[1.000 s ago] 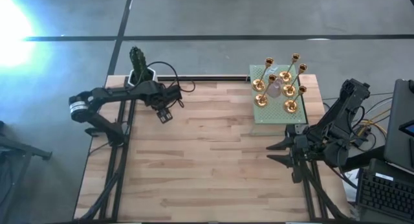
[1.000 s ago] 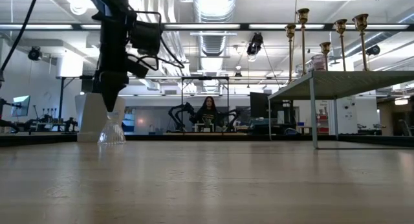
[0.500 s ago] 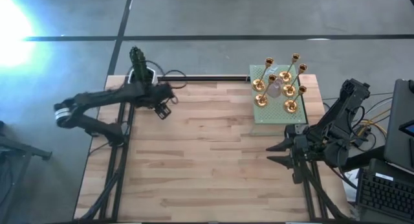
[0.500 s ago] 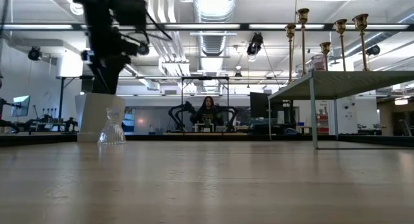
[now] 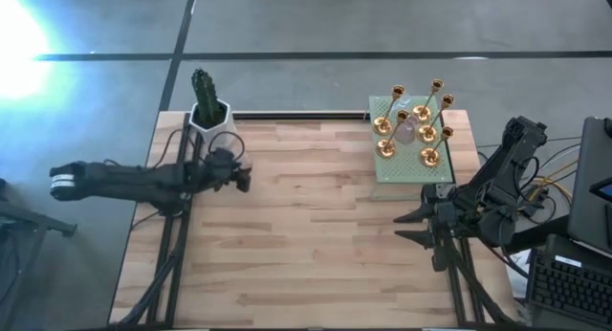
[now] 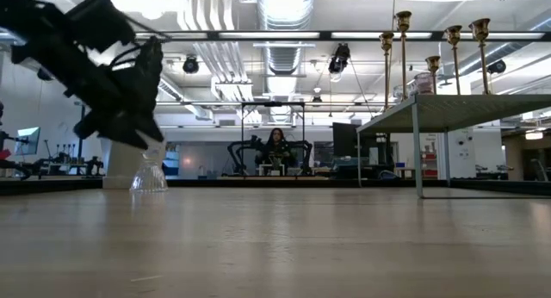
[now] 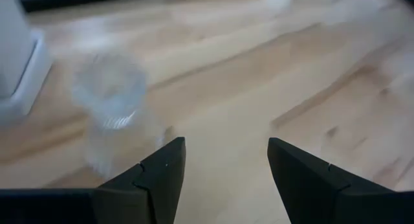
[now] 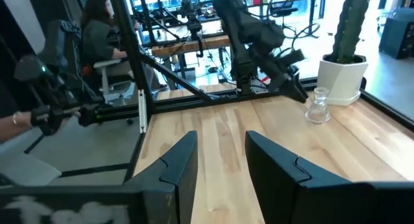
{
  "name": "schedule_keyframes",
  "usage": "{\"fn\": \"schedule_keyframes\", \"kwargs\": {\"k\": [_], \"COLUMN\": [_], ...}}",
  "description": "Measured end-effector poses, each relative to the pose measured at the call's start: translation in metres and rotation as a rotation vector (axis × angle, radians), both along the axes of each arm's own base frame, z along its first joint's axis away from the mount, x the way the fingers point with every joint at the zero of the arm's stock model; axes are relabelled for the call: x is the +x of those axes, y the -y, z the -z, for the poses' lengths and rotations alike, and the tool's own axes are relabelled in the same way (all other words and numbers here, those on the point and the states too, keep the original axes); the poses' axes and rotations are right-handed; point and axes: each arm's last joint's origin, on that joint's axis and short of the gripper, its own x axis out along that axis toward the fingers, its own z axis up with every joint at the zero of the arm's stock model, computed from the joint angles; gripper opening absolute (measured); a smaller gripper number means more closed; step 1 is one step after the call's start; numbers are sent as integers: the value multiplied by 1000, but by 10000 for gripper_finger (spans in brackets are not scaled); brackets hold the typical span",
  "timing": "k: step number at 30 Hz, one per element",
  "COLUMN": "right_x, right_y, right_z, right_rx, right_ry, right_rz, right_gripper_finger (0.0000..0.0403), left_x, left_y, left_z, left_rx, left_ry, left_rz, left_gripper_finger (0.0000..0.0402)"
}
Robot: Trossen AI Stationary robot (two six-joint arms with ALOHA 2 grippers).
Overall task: Pick & Place candle stick holders
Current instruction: Put the transparent glass candle holder on the shelf
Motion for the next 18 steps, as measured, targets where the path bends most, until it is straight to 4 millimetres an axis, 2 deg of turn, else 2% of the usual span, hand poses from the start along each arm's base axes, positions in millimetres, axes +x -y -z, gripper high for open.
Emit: {"fn": "schedule_keyframes", "kwargs": {"k": [4, 8, 14, 18], "right_x": [0, 0, 0, 0], "right_y": [0, 0, 1, 1], "right_z": [0, 0, 0, 0], "right_rx": [4, -21, -29, -36], "right_ry": [0, 3, 6, 8], "right_rz": [2, 12, 26, 38], "right_gripper_finger": [121, 115, 112, 117], "left_x": [-7, -11, -11, -3], "left_y": [3, 1, -2, -4], "left_z": [17, 26, 32, 33], "left_rx": [-9, 64, 169, 227], "left_ry": [-41, -104, -200, -191], "left_rz": [-16, -80, -119, -131], "left_gripper_finger": [224, 224, 224, 224]}}
